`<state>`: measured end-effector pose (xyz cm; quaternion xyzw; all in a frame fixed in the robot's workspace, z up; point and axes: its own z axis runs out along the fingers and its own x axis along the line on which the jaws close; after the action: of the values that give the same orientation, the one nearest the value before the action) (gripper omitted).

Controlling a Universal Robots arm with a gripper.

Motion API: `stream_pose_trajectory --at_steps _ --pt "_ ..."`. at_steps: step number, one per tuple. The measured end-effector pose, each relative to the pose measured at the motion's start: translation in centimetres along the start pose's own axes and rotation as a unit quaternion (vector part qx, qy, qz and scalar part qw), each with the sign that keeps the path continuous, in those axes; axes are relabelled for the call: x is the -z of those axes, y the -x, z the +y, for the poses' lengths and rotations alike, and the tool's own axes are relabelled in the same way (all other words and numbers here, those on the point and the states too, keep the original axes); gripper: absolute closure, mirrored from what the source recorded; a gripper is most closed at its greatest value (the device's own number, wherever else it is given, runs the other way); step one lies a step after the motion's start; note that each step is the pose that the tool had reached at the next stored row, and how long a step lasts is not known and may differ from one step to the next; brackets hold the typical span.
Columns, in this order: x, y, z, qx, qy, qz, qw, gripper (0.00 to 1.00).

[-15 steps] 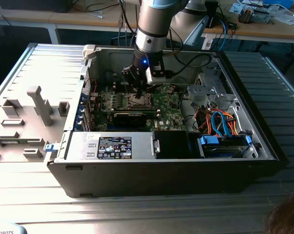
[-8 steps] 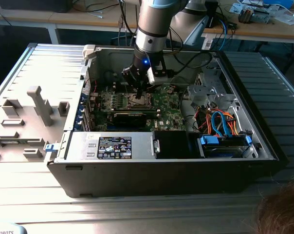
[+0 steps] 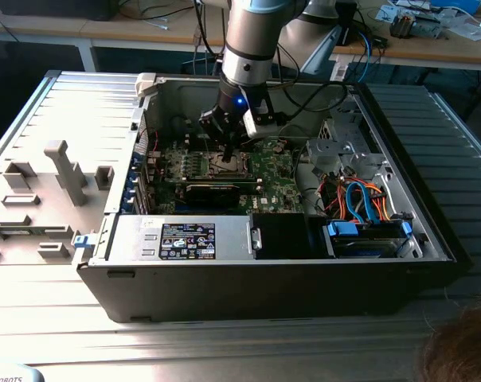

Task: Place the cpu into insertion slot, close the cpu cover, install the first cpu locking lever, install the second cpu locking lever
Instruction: 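Install the first cpu locking lever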

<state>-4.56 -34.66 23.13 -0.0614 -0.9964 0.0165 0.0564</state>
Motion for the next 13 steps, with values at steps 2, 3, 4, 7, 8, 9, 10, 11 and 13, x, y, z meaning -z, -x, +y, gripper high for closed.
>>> stream_pose_trajectory --at_steps 2,3,4,7,8,9,10,11,13 --pt "0.00 0.00 0.00 0.007 -0.0007 -0.0002 0.99998 0.89" --pt "0.00 0.00 0.00 0.011 -0.0012 -0.0004 0.99994 0.89" --pt "0.00 0.00 0.00 0.017 -0.0019 -0.0006 0.99986 0.89" --pt "0.00 0.00 0.00 0.025 -0.0028 -0.0010 0.99969 0.89" --pt "0.00 0.00 0.00 0.027 -0.0031 -0.0011 0.99962 0.89" --pt "0.00 0.00 0.00 0.030 -0.0033 -0.0012 0.99954 0.89" --pt "0.00 0.00 0.00 0.033 -0.0036 -0.0013 0.99946 0.89" --pt "0.00 0.00 0.00 0.035 -0.0039 -0.0014 0.99938 0.89" --pt "0.00 0.00 0.00 0.041 -0.0045 -0.0016 0.99917 0.89"
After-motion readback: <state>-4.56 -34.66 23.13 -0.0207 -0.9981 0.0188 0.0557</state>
